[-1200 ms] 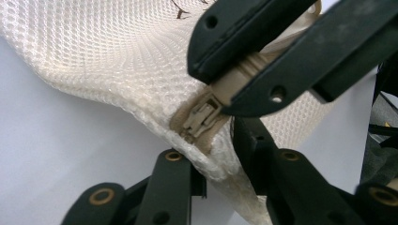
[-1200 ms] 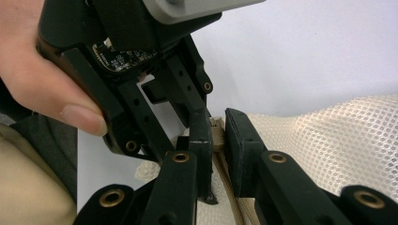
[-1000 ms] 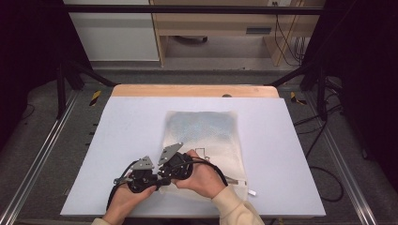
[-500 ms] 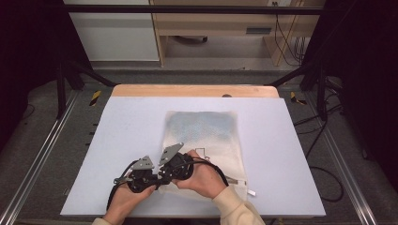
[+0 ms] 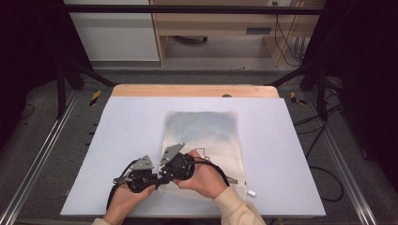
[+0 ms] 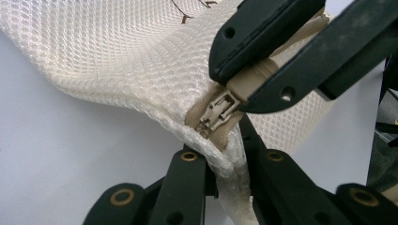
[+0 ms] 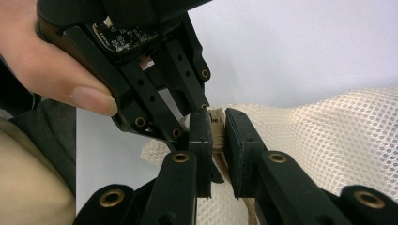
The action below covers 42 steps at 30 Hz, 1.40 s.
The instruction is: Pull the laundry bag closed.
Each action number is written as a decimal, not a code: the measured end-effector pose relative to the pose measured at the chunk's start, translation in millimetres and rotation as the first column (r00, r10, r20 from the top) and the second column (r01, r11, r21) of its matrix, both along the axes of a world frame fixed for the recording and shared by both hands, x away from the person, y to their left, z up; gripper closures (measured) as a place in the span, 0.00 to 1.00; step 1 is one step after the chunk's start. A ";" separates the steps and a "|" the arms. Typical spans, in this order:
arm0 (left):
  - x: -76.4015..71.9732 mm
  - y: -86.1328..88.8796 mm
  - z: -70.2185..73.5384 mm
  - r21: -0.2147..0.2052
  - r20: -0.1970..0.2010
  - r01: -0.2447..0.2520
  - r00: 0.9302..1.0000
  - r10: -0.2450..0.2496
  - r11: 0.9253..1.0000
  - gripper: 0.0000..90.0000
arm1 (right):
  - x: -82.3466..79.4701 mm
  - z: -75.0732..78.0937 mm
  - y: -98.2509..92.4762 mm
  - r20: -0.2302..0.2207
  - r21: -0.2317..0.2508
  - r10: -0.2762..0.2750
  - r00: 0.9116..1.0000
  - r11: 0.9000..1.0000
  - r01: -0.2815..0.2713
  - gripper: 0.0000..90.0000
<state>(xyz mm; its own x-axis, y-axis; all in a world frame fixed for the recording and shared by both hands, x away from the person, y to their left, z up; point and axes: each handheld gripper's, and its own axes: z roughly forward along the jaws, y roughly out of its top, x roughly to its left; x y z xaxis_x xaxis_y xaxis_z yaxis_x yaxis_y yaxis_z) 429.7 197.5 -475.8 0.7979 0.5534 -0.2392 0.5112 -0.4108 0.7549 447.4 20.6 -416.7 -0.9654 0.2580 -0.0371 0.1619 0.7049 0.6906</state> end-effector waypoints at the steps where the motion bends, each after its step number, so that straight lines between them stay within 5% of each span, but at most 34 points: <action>1: 0.0 -0.1 0.0 0.001 0.001 0.001 1.000 -0.001 1.000 0.94 | -0.1 0.0 0.0 0.001 -0.001 0.000 1.000 1.000 0.000 0.91; 42: -1.5 -1.3 2.2 0.013 0.016 0.003 1.000 -0.004 1.000 0.95 | -1.4 -6.0 -4.7 0.007 -0.031 0.011 1.000 0.999 -0.011 0.91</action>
